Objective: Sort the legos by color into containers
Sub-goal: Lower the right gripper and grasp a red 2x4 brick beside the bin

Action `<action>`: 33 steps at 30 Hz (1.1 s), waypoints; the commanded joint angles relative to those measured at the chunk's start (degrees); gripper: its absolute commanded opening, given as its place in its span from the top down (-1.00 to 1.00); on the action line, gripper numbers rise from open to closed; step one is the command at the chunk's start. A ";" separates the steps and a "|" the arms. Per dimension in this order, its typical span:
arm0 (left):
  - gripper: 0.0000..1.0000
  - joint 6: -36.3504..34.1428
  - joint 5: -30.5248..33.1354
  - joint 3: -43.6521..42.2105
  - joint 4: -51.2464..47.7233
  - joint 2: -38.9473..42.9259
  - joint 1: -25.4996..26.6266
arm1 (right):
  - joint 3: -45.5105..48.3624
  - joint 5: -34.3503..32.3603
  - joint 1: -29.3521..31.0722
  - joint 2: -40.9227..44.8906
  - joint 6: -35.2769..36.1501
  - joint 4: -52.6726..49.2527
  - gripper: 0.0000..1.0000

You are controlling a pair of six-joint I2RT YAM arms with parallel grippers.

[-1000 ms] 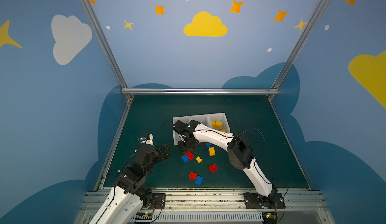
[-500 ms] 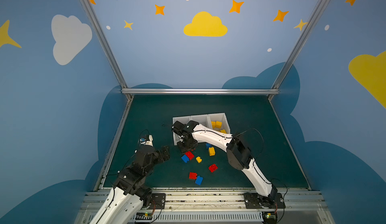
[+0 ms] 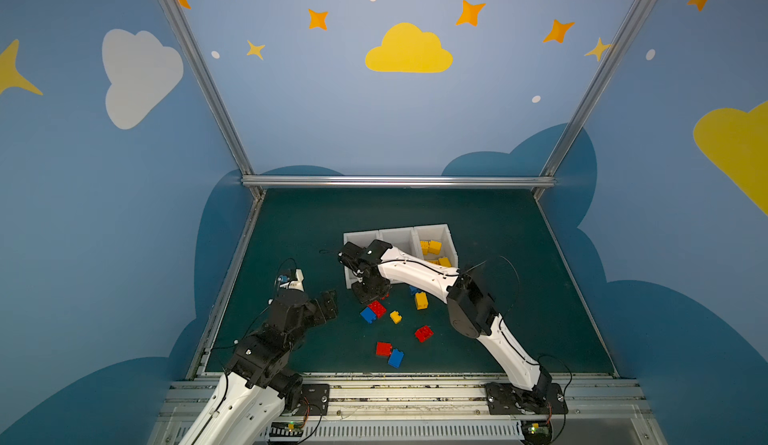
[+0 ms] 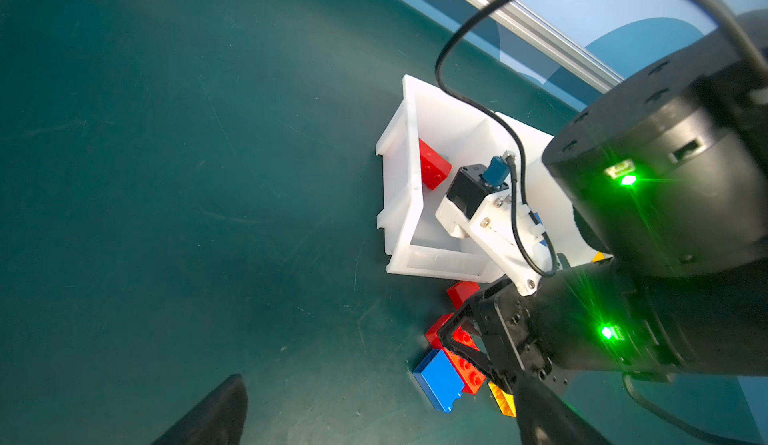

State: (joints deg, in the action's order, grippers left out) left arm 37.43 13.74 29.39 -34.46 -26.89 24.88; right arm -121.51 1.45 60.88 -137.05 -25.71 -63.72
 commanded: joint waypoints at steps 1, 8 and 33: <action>-0.99 0.18 -0.05 -0.40 -0.92 1.09 -0.18 | 0.85 0.61 0.21 -2.09 -0.06 -1.50 0.43; -0.99 0.17 -1.00 -0.82 -0.09 0.98 -0.19 | 4.24 1.18 -0.94 0.53 -0.48 0.66 0.49; -0.98 0.83 -3.09 -1.26 1.32 0.52 -0.18 | 8.49 0.27 -2.87 6.14 0.84 1.85 0.46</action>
State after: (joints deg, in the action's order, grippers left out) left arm 37.91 11.29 28.32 -33.41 -26.76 24.86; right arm -113.40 2.44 58.39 -132.97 -25.36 -60.36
